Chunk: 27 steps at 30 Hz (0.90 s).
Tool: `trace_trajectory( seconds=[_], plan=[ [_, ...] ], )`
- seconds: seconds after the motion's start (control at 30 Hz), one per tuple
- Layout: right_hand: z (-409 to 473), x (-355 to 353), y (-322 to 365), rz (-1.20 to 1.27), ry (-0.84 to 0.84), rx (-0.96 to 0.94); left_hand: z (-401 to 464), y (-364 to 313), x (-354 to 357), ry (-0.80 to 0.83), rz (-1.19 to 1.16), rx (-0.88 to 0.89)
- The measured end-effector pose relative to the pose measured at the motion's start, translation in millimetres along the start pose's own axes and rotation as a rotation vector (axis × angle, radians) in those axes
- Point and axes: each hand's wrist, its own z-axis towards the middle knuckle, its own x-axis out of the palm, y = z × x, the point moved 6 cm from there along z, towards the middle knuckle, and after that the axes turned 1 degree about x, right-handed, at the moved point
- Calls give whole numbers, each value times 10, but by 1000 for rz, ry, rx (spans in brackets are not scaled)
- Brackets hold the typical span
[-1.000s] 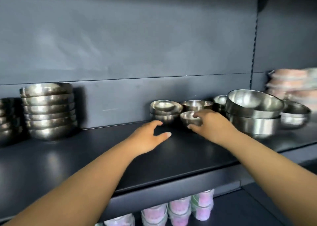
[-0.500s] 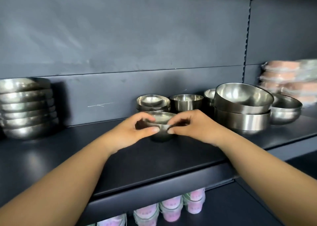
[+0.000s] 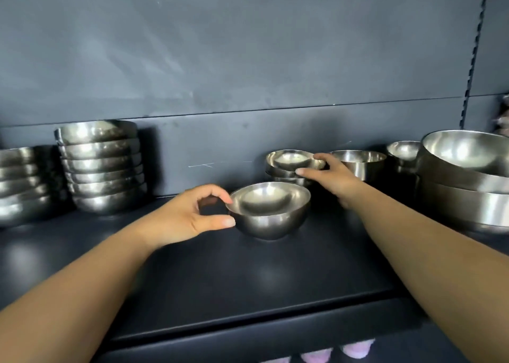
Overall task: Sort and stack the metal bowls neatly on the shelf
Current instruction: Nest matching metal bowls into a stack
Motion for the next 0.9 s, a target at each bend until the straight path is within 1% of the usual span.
trace_trajectory(
  seconds=[0.07, 0.1, 0.3, 0.47, 0.67, 0.73, 0.8, 0.9],
  plan=[
    [61, 95, -58, -17, 110, 23, 42, -18, 29, -17, -29, -10],
    [95, 126, -68, -37, 128, 18, 60, -29, 41, -28, -28, -15],
    [222, 159, -125, -39, 108, 0, 65, -25, -87, -34, -2, 11],
    [246, 135, -187, -105, 79, -21, 36, 91, -308, -86, 94, -87],
    [197, 98, -98, -209, -22, -95, -2, 192, -361, -146, 107, -156],
    [181, 85, -91, -155, -32, -86, -3, 213, -359, -164, 98, -164],
    [150, 69, -49, -34, -34, -79, 5, 225, -346, -175, 79, -163],
    [67, 6, 147, 147, -83, -122, 21, 254, -295, -182, 26, -162]
  ],
)
